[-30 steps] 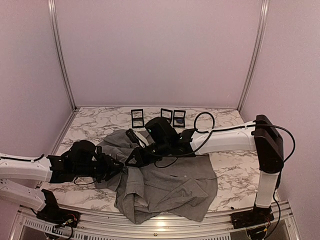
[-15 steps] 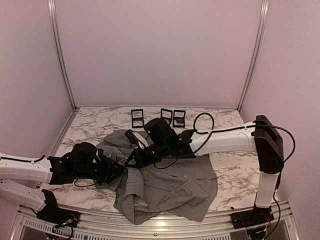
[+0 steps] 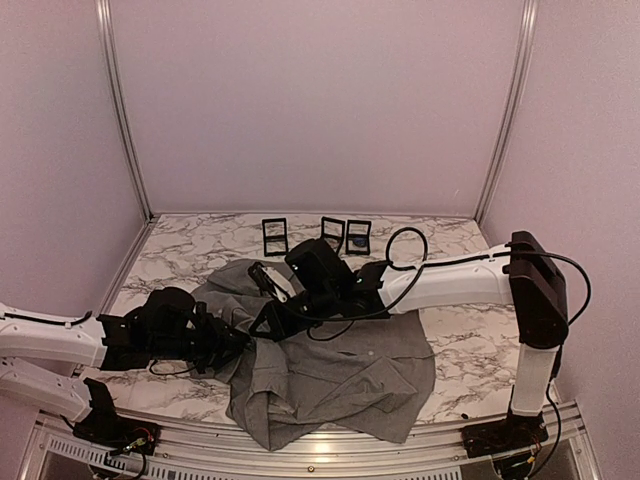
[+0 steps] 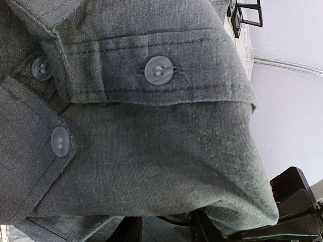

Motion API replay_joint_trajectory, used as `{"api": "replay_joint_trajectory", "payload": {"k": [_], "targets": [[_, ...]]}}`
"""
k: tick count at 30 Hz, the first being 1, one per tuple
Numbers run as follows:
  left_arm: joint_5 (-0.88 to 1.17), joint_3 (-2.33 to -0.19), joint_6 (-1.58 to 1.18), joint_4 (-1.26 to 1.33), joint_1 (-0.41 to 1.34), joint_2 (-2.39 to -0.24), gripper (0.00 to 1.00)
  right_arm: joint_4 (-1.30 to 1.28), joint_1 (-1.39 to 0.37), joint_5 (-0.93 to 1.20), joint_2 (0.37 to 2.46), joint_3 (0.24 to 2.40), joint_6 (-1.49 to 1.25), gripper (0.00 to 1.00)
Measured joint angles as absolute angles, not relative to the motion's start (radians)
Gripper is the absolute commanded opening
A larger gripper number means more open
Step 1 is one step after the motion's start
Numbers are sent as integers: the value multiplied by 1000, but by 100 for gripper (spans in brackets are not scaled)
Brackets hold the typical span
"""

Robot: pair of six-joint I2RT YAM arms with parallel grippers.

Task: Remove the brooch from the garment
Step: Pick up the brooch from the flattened clothing, then place the flattened clothing at the center of the board.

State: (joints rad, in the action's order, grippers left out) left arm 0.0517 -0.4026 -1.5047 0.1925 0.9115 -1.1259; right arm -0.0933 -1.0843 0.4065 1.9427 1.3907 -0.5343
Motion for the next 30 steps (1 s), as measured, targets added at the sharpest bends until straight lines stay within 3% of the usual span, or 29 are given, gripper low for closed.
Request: {"api": "replay_joint_trajectory", "payload": {"k": [8, 30], "targets": [[65, -399, -1516, 212, 912, -1140, 17, -114, -1095, 391, 1943, 1391, -521, 0], [180, -399, -1523, 221, 900, -1209, 9, -195, -1116, 371, 1954, 1425, -492, 0]]}}
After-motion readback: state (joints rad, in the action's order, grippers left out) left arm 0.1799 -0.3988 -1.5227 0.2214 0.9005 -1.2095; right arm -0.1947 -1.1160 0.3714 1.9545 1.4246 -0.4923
